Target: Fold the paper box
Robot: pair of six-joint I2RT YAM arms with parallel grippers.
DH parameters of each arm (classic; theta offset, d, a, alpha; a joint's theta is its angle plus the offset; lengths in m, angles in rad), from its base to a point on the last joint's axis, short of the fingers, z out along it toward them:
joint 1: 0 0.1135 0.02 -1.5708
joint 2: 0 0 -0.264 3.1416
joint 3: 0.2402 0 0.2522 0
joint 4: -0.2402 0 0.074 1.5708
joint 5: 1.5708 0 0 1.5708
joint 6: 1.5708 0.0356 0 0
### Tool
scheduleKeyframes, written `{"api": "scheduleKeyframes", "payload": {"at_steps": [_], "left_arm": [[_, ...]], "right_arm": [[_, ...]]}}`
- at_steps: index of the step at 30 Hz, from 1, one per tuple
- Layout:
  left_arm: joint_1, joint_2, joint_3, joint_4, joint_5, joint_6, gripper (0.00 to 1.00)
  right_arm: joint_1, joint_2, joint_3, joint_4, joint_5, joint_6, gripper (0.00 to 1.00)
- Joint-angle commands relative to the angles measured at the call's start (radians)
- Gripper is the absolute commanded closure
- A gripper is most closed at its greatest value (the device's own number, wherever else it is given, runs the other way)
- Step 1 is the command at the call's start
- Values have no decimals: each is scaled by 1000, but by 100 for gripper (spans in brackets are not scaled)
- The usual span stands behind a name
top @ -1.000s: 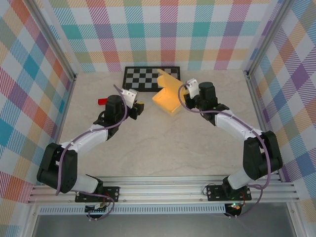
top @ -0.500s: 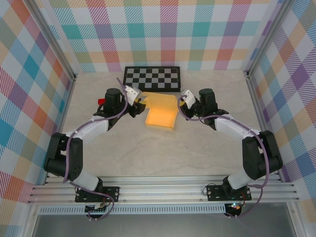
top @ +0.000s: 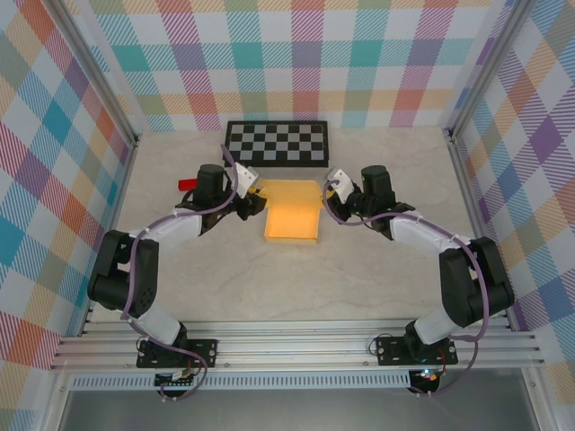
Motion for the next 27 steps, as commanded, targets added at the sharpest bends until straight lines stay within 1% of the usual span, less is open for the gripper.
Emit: {"api": "scheduleKeyframes", "payload": {"at_steps": [1, 5, 6, 7, 11, 13, 16, 19, 23, 27], "left_arm": [[18, 26, 56, -34, 49, 13, 69], [7, 36, 69, -55, 42, 4, 94], [1, 36, 69, -54, 30, -3, 99], [-4, 36, 67, -48, 17, -18, 100], [-49, 31, 57, 1, -116, -140, 100], [-87, 34, 55, 32, -229, -237, 100], [-151, 44, 61, 47, -415, -391, 100], [-215, 39, 59, 56, -530, -531, 100], [-313, 15, 35, 101, -674, -605, 100], [-378, -5, -32, 173, -779, -697, 100]], "right_arm": [[-5, 23, 11, 25, -47, -32, 100], [-4, 34, 23, 28, -15, -3, 100], [1, 38, 26, 30, 9, 10, 100], [8, 44, 31, 34, 56, 32, 100], [30, 71, 56, 41, 204, 158, 100], [47, 85, 74, 28, 252, 233, 100], [90, 96, 82, 17, 380, 358, 100], [134, 101, 63, 31, 479, 453, 100], [171, 100, 24, 77, 567, 543, 100], [193, 85, -18, 99, 632, 593, 100]]}}
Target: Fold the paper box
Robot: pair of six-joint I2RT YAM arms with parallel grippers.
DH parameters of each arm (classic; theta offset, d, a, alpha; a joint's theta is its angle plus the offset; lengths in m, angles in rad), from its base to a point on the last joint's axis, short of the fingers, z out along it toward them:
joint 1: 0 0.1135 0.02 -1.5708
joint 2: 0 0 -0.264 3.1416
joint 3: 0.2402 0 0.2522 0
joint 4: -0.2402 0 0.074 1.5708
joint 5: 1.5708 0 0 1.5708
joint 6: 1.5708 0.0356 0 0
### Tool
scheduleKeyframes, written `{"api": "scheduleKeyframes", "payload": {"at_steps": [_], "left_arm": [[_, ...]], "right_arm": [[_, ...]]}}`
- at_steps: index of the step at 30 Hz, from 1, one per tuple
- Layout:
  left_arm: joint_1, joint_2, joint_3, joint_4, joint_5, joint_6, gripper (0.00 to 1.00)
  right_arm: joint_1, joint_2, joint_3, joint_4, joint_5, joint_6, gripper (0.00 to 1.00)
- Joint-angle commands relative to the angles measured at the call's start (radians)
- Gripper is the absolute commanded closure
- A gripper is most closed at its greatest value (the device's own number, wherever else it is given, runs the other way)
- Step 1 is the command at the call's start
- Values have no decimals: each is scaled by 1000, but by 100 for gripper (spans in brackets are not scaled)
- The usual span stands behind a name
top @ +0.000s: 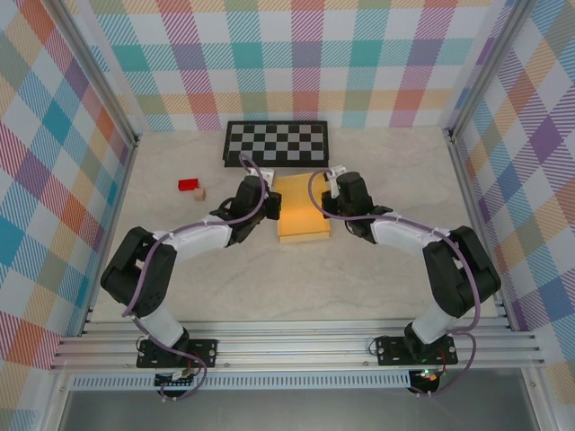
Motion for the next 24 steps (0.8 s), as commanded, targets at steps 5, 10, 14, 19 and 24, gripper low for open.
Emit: {"api": "scheduleKeyframes", "payload": {"at_steps": [5, 10, 14, 19, 24], "left_arm": [[-148, -75, -130, 179, -220, -262, 100], [-212, -91, -163, 156, -291, -364, 100], [-226, -79, -185, 152, -334, -450, 100], [-243, -60, -173, 151, -393, -470, 100], [-283, -36, -185, 176, -426, -517, 100]], "right_arm": [[52, -29, -102, 59, 44, 133, 100], [67, -65, -170, 60, 36, 151, 100], [78, -97, -221, 56, 3, 139, 100], [86, -148, -268, 21, -34, 110, 100], [87, -185, -317, 3, -52, 110, 100]]}}
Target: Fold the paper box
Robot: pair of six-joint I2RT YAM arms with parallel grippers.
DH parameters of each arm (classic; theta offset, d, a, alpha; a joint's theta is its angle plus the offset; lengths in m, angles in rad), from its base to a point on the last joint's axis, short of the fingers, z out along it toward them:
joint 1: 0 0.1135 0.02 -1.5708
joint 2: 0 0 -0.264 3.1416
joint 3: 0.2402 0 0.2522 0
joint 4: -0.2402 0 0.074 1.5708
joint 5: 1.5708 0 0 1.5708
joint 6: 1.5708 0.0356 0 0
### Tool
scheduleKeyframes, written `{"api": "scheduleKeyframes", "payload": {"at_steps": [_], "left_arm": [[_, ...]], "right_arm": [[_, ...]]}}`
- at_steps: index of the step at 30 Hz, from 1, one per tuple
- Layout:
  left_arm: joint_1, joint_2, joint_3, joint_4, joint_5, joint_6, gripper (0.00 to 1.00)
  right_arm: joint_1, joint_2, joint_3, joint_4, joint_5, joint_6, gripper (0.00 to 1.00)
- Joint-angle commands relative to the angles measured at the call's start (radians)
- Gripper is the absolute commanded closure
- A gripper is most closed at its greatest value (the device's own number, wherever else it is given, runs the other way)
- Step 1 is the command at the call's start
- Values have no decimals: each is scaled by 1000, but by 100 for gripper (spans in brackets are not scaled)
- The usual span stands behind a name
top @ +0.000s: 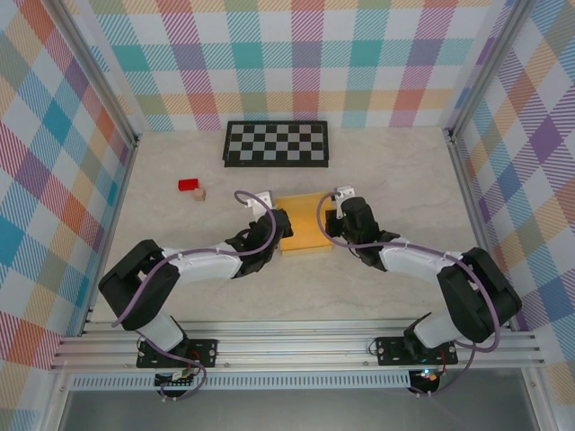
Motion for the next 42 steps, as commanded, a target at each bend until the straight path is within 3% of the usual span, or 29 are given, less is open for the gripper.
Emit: {"api": "scheduleKeyframes", "payload": {"at_steps": [1, 11, 25, 27, 35, 42], "left_arm": [[-56, 27, -28, 44, -12, -91, 100], [-128, 8, -144, 50, -49, -153, 100], [-158, 56, -226, 53, -120, -109, 100], [-168, 47, -223, 29, -147, -76, 100], [-223, 43, -206, -35, -265, 14, 100], [-252, 71, -182, -40, -298, 46, 100]], "right_arm": [[18, -13, -73, -115, -85, 11, 100], [40, -33, -152, -109, -97, 123, 100], [61, -8, -201, -125, -83, 146, 100], [61, -27, -202, -155, -79, 159, 93], [61, -250, -197, -327, -115, 160, 75], [61, -555, -134, -635, -120, 137, 64]]}}
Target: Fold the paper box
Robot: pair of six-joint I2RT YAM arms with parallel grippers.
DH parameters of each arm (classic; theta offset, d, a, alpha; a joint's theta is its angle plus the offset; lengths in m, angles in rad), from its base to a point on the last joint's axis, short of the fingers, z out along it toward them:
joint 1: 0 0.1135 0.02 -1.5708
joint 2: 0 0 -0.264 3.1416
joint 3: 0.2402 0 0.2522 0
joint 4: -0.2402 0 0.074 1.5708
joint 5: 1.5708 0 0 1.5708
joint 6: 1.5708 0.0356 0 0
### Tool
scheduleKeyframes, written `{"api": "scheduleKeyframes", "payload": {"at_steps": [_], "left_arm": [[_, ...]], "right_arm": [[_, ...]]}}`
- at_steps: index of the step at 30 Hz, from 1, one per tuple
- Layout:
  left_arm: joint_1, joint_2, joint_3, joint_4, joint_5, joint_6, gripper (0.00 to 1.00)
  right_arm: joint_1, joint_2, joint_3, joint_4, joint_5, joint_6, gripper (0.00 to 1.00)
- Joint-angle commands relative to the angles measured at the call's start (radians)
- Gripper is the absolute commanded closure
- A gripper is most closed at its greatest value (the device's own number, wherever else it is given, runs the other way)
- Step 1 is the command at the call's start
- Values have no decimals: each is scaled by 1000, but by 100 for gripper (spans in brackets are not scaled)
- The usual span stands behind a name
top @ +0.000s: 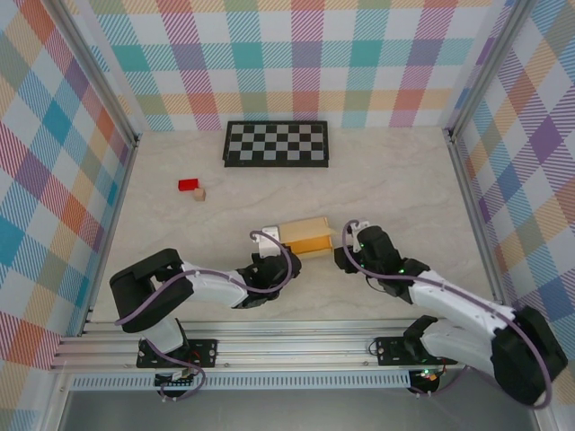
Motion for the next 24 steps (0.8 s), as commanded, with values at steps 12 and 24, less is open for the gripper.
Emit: {"api": "scheduleKeyframes", "payload": {"at_steps": [12, 24], "left_arm": [[-36, 55, 21, -111, -5, 64, 100], [-40, 61, 44, -142, 31, 72, 100]], "right_arm": [[-10, 97, 449, -346, 20, -68, 43], [-13, 528, 541, -354, 18, 8, 45]]}}
